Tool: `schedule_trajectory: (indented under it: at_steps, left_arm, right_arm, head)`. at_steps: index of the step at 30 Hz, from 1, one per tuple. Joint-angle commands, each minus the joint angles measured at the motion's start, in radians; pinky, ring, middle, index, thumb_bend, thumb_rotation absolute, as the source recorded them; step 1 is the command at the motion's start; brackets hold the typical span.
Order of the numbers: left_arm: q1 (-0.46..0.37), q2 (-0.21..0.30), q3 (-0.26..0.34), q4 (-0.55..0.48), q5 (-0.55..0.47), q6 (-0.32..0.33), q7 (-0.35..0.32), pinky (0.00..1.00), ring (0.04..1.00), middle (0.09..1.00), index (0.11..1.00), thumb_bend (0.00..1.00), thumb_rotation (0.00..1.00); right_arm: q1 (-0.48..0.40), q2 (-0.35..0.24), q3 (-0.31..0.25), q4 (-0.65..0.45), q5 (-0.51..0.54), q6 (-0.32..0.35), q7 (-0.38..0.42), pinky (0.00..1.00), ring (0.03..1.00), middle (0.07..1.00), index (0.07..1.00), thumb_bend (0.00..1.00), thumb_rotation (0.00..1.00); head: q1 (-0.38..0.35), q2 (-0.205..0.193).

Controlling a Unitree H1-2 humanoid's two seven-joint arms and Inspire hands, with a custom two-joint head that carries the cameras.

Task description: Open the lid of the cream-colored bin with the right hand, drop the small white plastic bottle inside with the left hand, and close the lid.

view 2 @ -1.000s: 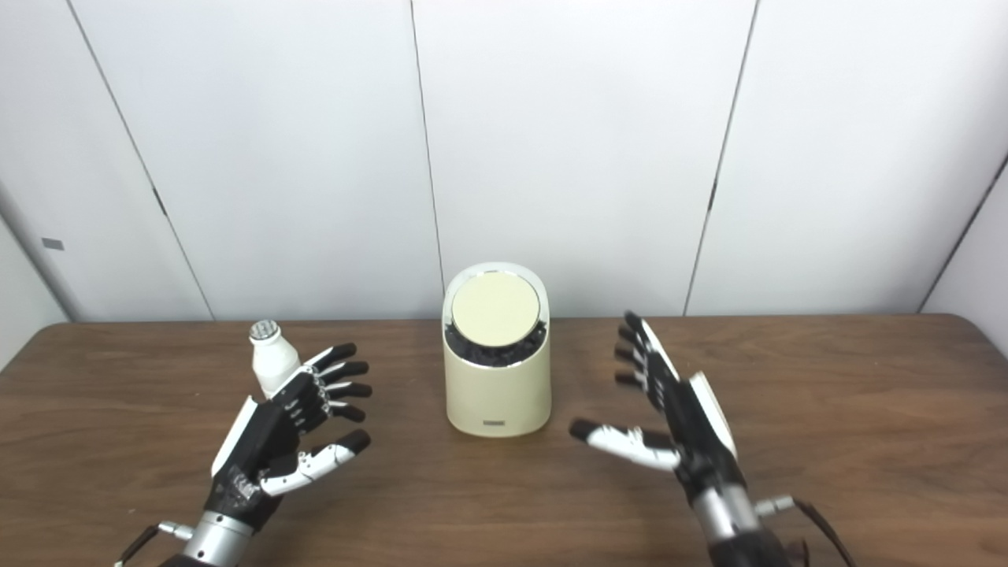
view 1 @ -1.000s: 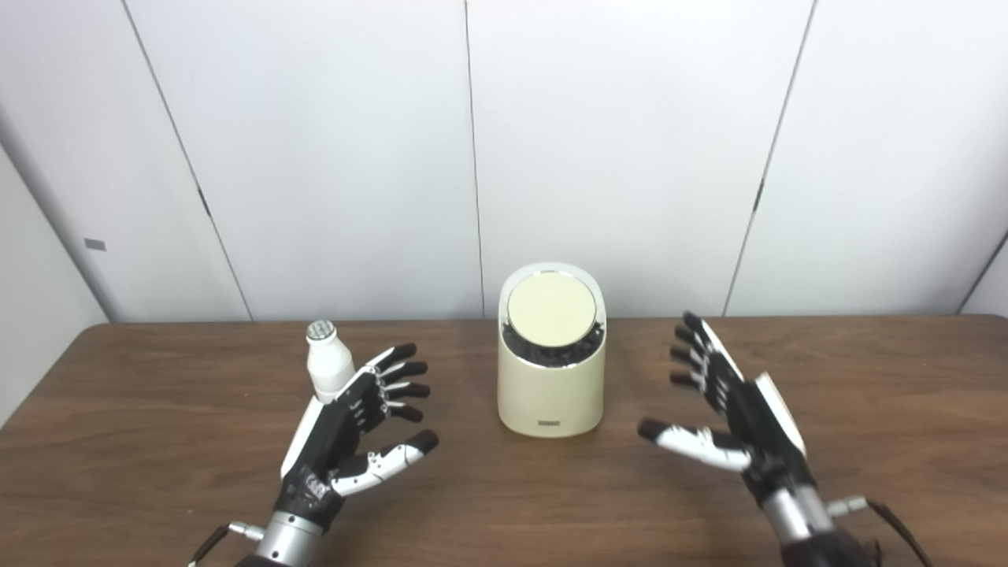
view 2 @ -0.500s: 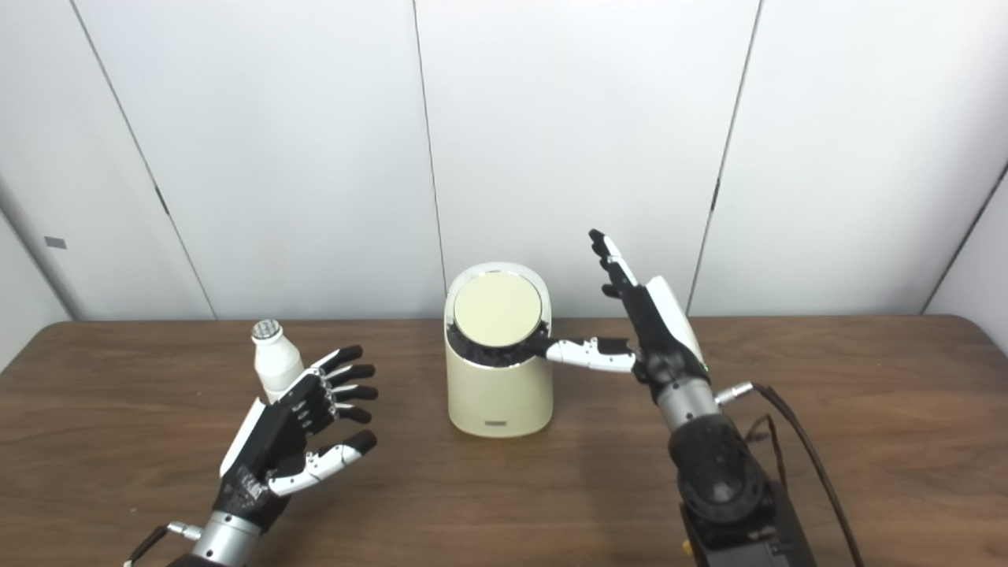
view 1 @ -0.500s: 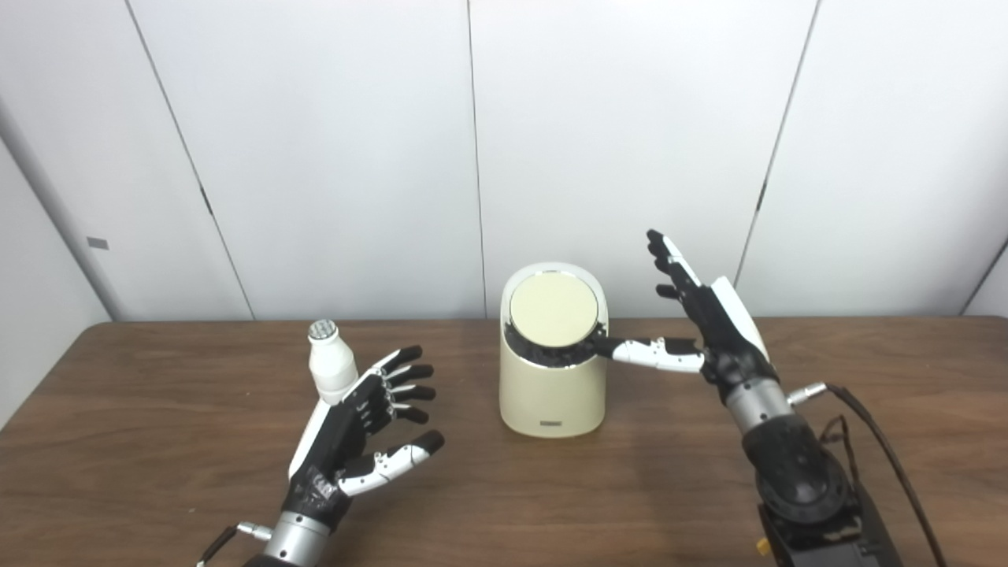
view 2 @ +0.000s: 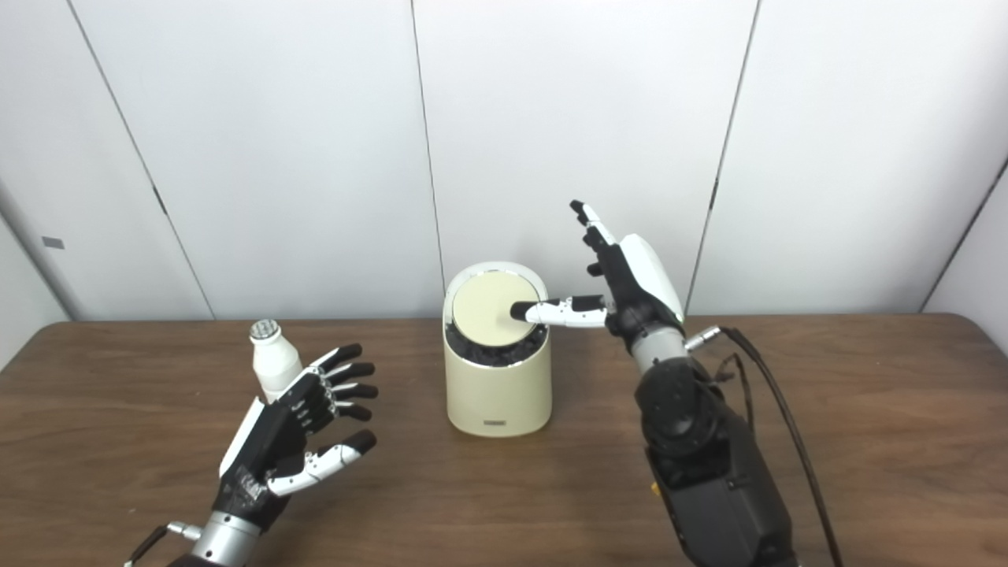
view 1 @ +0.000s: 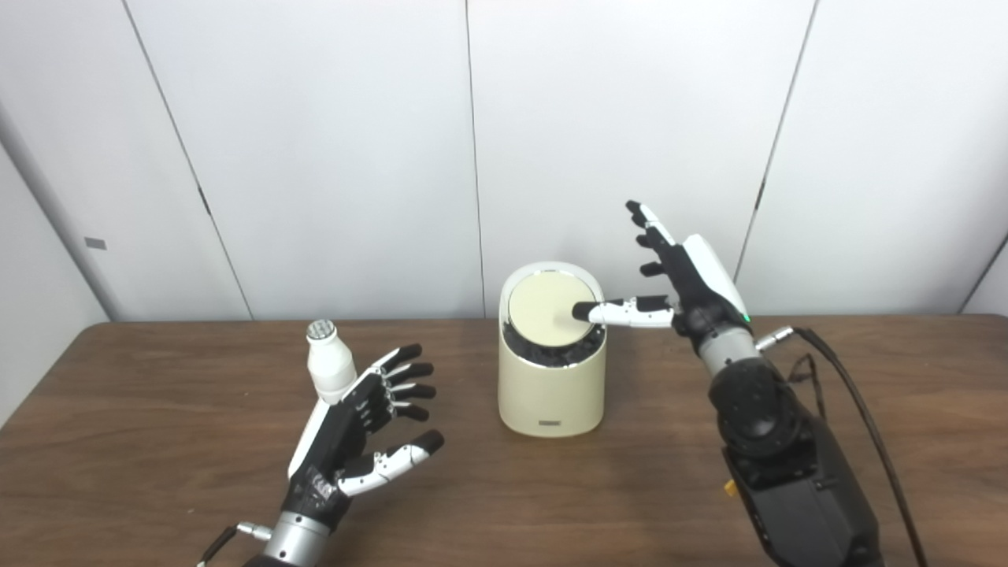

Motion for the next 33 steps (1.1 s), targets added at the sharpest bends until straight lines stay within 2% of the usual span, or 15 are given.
schedule_trajectory:
  at_steps: [1,13,20,26,27,31,33]
  left_arm:
    - [-0.037,0.005,-0.001,-0.014,-0.005,-0.037,0.002,0.63,0.733,0.811,0.884,0.72,0.22]
    - [-0.034,0.004,-0.006,-0.026,-0.002,-0.027,0.003,0.63,0.734,0.811,0.88,0.71,0.2]
    - [-0.031,0.0,-0.011,-0.036,-0.006,-0.02,0.003,0.64,0.738,0.815,0.884,0.7,0.17]
    - [-0.034,0.0,-0.014,-0.034,-0.007,-0.026,0.002,0.65,0.737,0.813,0.884,0.7,0.17]
    - [-0.033,-0.001,-0.015,-0.035,-0.004,-0.026,0.003,0.65,0.737,0.813,0.884,0.7,0.17]
    - [-0.032,-0.001,-0.018,-0.038,0.004,-0.025,0.006,0.64,0.735,0.812,0.883,0.7,0.19]
    - [-0.032,0.0,-0.018,-0.038,0.006,-0.027,0.006,0.64,0.736,0.813,0.884,0.7,0.19]
  right_arm:
    - [-0.061,0.002,0.002,-0.01,-0.015,-0.016,-0.026,0.72,0.88,0.939,0.946,0.82,0.35]
    - [-0.077,0.003,0.064,0.008,-0.063,0.016,-0.012,0.71,0.877,0.918,0.931,0.85,0.38]
    - [-0.087,-0.005,0.097,0.03,-0.082,0.021,0.011,0.78,0.906,0.928,0.94,0.87,0.36]
    - [-0.104,-0.019,0.136,0.026,-0.133,0.066,0.052,0.72,0.884,0.932,0.943,0.88,0.34]
    - [-0.107,-0.013,0.131,0.026,-0.161,0.075,0.077,0.72,0.883,0.933,0.944,0.88,0.34]
    - [-0.117,0.035,0.066,0.021,-0.33,0.084,0.236,0.71,0.891,0.958,0.946,0.8,0.13]
    - [-0.12,0.054,0.036,0.016,-0.386,0.084,0.291,0.7,0.885,0.956,0.936,0.79,0.08]
  head:
    - [-0.001,0.002]
    - [0.013,0.012]
    - [0.017,0.015]
    - [0.018,0.019]
    - [0.018,0.019]
    - [0.019,0.024]
    - [0.018,0.024]
